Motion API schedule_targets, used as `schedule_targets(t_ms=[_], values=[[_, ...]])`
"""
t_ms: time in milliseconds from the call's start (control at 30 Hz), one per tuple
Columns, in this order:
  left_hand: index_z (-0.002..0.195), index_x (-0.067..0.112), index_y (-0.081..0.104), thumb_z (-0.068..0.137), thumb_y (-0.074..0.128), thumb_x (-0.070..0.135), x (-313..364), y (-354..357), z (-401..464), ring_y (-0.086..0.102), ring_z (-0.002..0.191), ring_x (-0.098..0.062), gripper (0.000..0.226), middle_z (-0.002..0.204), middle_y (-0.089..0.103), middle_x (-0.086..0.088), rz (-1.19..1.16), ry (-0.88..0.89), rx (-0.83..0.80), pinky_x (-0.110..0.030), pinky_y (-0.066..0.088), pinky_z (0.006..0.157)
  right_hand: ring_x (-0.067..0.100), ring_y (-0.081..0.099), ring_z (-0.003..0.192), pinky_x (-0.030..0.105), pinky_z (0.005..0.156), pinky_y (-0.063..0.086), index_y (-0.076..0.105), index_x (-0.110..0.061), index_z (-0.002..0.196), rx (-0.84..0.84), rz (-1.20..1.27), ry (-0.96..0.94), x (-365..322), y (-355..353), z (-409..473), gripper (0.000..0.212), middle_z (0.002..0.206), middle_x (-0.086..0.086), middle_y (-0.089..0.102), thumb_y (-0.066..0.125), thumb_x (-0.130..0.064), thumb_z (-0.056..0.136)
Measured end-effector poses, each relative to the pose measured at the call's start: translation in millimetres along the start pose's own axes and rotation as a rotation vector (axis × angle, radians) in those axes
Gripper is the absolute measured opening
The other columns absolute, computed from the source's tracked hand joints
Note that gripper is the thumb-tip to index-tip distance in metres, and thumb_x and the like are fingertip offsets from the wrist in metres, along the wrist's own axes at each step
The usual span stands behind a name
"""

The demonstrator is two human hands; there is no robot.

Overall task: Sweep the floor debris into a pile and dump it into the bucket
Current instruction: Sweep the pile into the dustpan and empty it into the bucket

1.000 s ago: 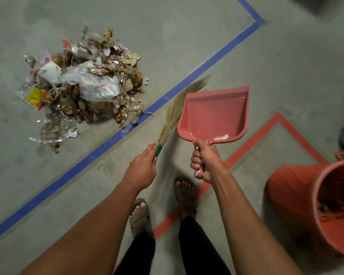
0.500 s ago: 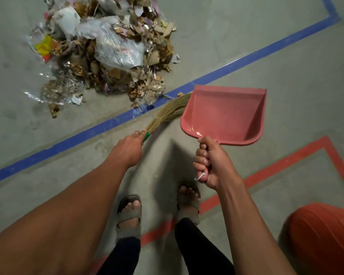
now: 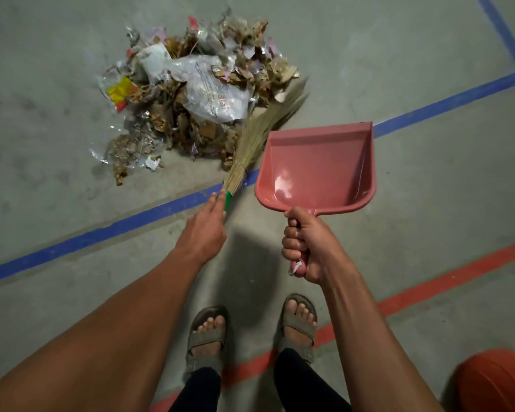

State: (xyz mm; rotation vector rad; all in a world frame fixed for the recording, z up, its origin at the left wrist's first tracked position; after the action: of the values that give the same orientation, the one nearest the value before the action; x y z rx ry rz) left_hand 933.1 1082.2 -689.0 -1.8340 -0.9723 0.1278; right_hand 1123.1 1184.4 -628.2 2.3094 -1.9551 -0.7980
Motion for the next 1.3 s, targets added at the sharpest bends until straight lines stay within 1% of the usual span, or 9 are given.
schedule_targets(t_ms=[167, 333, 433, 533, 600, 667, 900, 1100, 1300], values=[[0.164, 0.033, 0.011, 0.111, 0.036, 0.027, -3.6, 19.3, -32.1, 0.042, 0.147, -0.031, 0.060, 0.171, 0.022, 0.001, -0.048, 0.039, -0.005, -0.054, 0.040, 0.116, 0.008, 0.016, 0.042, 0.020, 0.036, 0.017, 0.040, -0.023, 0.067, 0.027, -0.030, -0.028, 1.4, -4.2, -3.5, 0.032, 0.057, -0.006, 0.022, 0.054, -0.014, 0.095], [0.162, 0.037, 0.018, 0.108, 0.041, 0.031, -39.0, 40.9, -46.0, 0.049, 0.141, -0.028, 0.059, 0.167, 0.033, 0.003, 0.020, 0.062, -0.150, -0.050, 0.044, 0.113, 0.008, 0.015, 0.044, 0.020, 0.038, 0.013, 0.040, -0.024, 0.067, 0.081, -0.052, -0.005, 18.4, -14.2, -8.2, 0.032, 0.060, -0.005, 0.021, 0.053, -0.015, 0.094], [0.161, 0.034, 0.023, 0.105, 0.044, 0.024, -71.5, 37.6, -43.4, 0.052, 0.135, -0.032, 0.061, 0.164, 0.038, 0.000, 0.091, -0.049, -0.216, -0.051, 0.046, 0.109, 0.008, 0.015, 0.042, 0.019, 0.036, 0.015, 0.040, -0.023, 0.066, 0.092, -0.055, -0.004, 25.8, -15.6, -9.1, 0.032, 0.058, -0.005, 0.021, 0.052, -0.014, 0.094], [0.162, 0.035, 0.015, 0.104, 0.041, 0.021, -98.6, 17.9, -38.2, 0.049, 0.137, -0.038, 0.065, 0.169, 0.025, 0.000, 0.101, -0.152, -0.164, -0.056, 0.045, 0.109, 0.007, 0.015, 0.041, 0.019, 0.036, 0.015, 0.040, -0.023, 0.066, 0.093, -0.088, -0.007, 33.3, -11.9, -9.9, 0.032, 0.057, -0.006, 0.021, 0.052, -0.014, 0.094], [0.164, 0.034, 0.010, 0.108, 0.037, 0.025, -106.8, 4.6, -37.2, 0.045, 0.142, -0.039, 0.063, 0.172, 0.017, 0.000, 0.072, -0.133, -0.113, -0.056, 0.042, 0.113, 0.007, 0.015, 0.041, 0.020, 0.036, 0.015, 0.040, -0.023, 0.067, 0.090, -0.102, -0.003, 39.2, -9.0, -10.4, 0.031, 0.056, -0.006, 0.021, 0.052, -0.014, 0.094], [0.165, 0.033, 0.009, 0.111, 0.035, 0.030, -109.8, -7.5, -42.3, 0.042, 0.145, -0.037, 0.061, 0.173, 0.015, 0.001, 0.043, -0.083, -0.079, -0.055, 0.039, 0.116, 0.008, 0.015, 0.041, 0.020, 0.036, 0.015, 0.040, -0.023, 0.068, 0.081, -0.109, 0.006, 46.9, -3.1, -10.1, 0.031, 0.056, -0.006, 0.020, 0.052, -0.014, 0.094], [0.165, 0.036, 0.011, 0.111, 0.039, 0.031, -119.6, -25.7, -64.5, 0.040, 0.148, -0.028, 0.061, 0.169, 0.029, 0.000, -0.104, -0.006, -0.020, -0.050, 0.037, 0.119, 0.008, 0.017, 0.040, 0.019, 0.035, 0.018, 0.041, -0.022, 0.067, 0.055, -0.122, 0.023, 67.8, 34.9, -2.8, 0.031, 0.055, -0.006, 0.022, 0.054, -0.014, 0.094], [0.164, 0.040, 0.018, 0.111, 0.041, 0.032, -129.8, -69.9, -67.6, 0.052, 0.136, -0.032, 0.058, 0.158, 0.048, -0.005, -0.220, 0.047, 0.074, -0.050, 0.045, 0.110, 0.006, 0.014, 0.037, 0.017, 0.033, 0.016, 0.039, -0.024, 0.067, 0.000, -0.066, 0.119, 96.1, 72.3, 4.2, 0.033, 0.053, -0.008, 0.020, 0.052, -0.015, 0.095], [0.163, 0.035, 0.028, 0.110, 0.044, 0.029, -161.6, -138.2, -43.6, 0.053, 0.135, -0.036, 0.056, 0.157, 0.048, -0.008, -0.225, 0.042, 0.165, -0.052, 0.045, 0.110, 0.005, 0.013, 0.037, 0.017, 0.033, 0.012, 0.039, -0.024, 0.064, -0.011, -0.031, 0.247, 129.7, 98.6, 9.1, 0.036, 0.055, -0.009, 0.019, 0.051, -0.015, 0.097]])
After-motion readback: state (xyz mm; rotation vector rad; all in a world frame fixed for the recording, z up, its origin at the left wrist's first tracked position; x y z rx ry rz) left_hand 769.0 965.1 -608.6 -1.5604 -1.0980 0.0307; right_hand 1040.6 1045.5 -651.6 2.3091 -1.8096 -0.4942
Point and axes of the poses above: each hand's wrist, its own z-axis towards the middle knuckle, its own y-axis out of the palm, x = y × z, the point moved 6 cm from there along z, towards the middle knuckle
